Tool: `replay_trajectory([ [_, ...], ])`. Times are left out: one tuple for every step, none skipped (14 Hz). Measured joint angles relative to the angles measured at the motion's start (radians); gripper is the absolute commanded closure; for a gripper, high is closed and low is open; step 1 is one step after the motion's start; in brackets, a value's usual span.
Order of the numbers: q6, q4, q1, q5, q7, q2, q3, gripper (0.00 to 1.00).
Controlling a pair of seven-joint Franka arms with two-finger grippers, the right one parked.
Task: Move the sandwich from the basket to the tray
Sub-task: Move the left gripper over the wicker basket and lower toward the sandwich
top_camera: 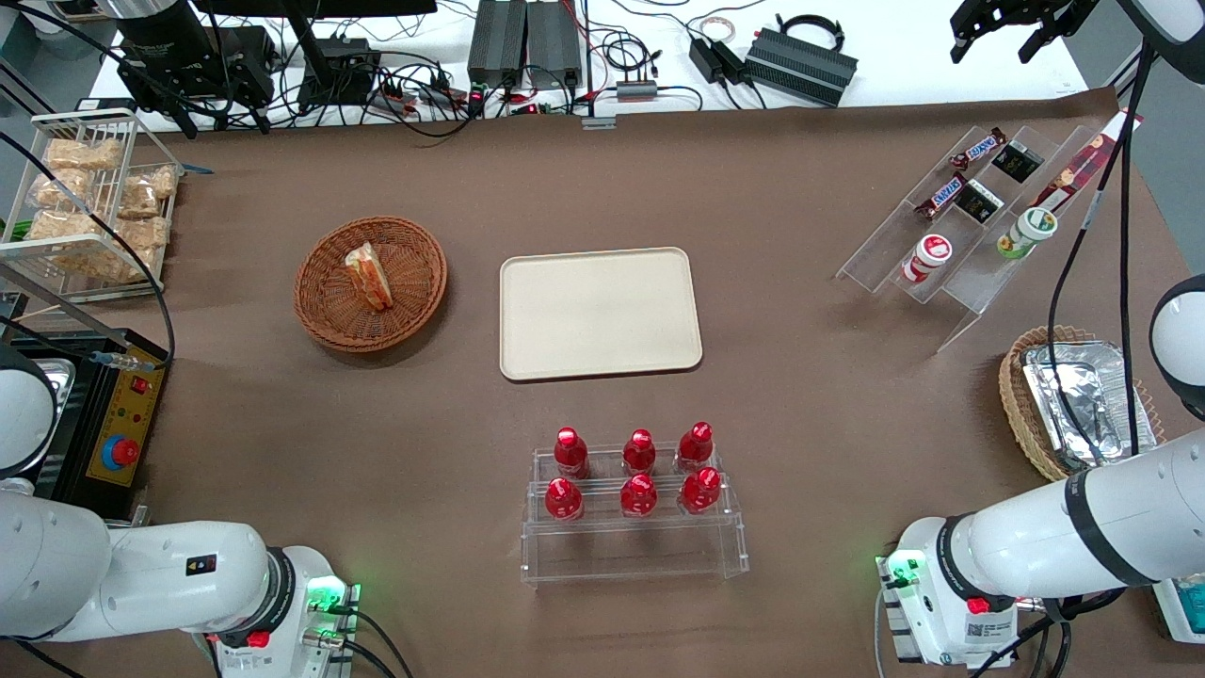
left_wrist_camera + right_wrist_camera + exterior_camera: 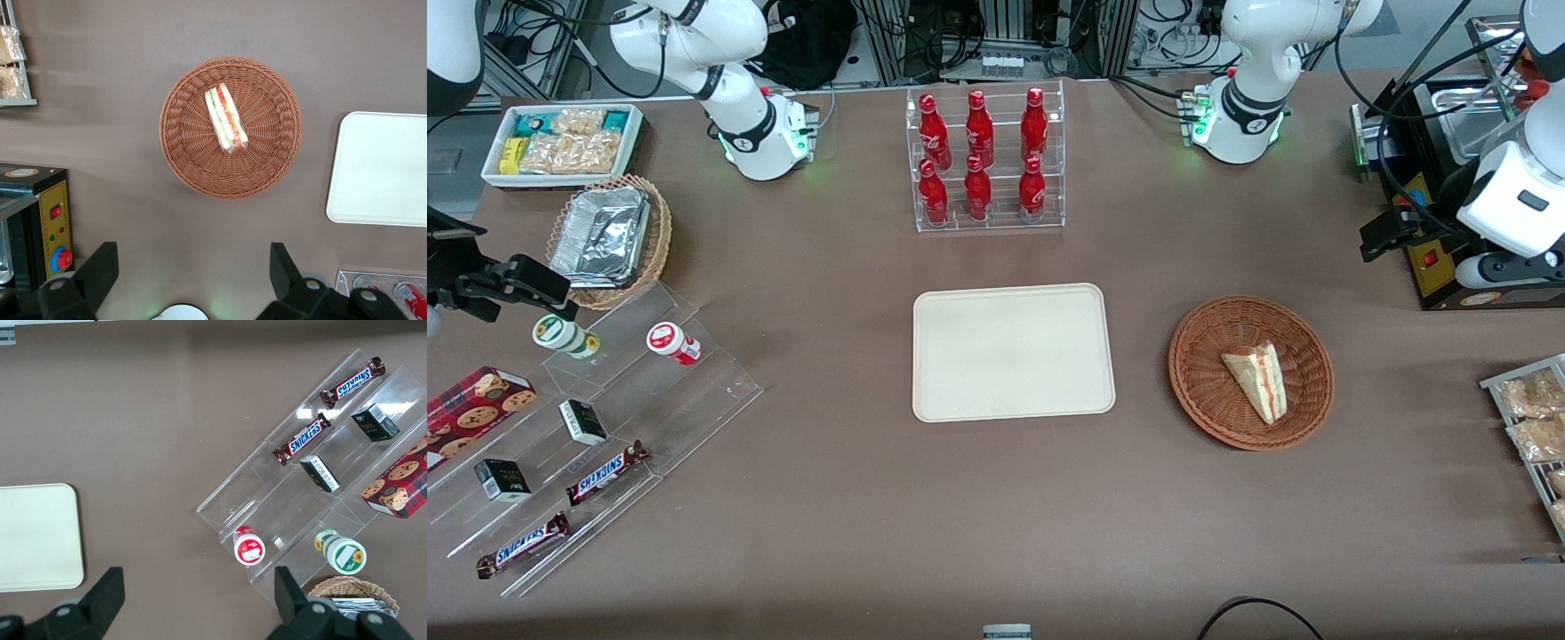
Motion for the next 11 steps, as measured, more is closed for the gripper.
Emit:
replay_trajectory([
  [0.000, 0.000, 0.000, 0.000, 0.000, 0.000, 0.000, 0.00],
  [0.000, 0.000, 0.000, 0.001, 0.000, 0.000, 0.000, 0.00],
  [0.000, 0.000, 0.000, 0.001, 0.000, 0.000, 0.001, 0.00],
  [0.001, 0.000, 0.000, 0.002, 0.000, 0.000, 0.001, 0.00],
  [0.005, 0.000, 0.000, 0.002, 0.000, 0.000, 0.002, 0.00],
  [0.010, -0.001, 0.000, 0.003, 0.000, 0.001, 0.004, 0.00],
  [0.015, -0.004, 0.001, 0.003, 0.000, 0.005, 0.005, 0.00],
  [0.031, -0.011, 0.001, 0.003, 0.000, 0.012, 0.006, 0.00],
  [0.055, -0.021, 0.001, 0.004, -0.003, 0.025, 0.007, 0.00],
  [0.076, -0.033, 0.002, 0.004, -0.013, 0.044, 0.007, 0.00],
  [0.101, -0.043, 0.002, 0.004, -0.032, 0.070, 0.007, 0.00],
])
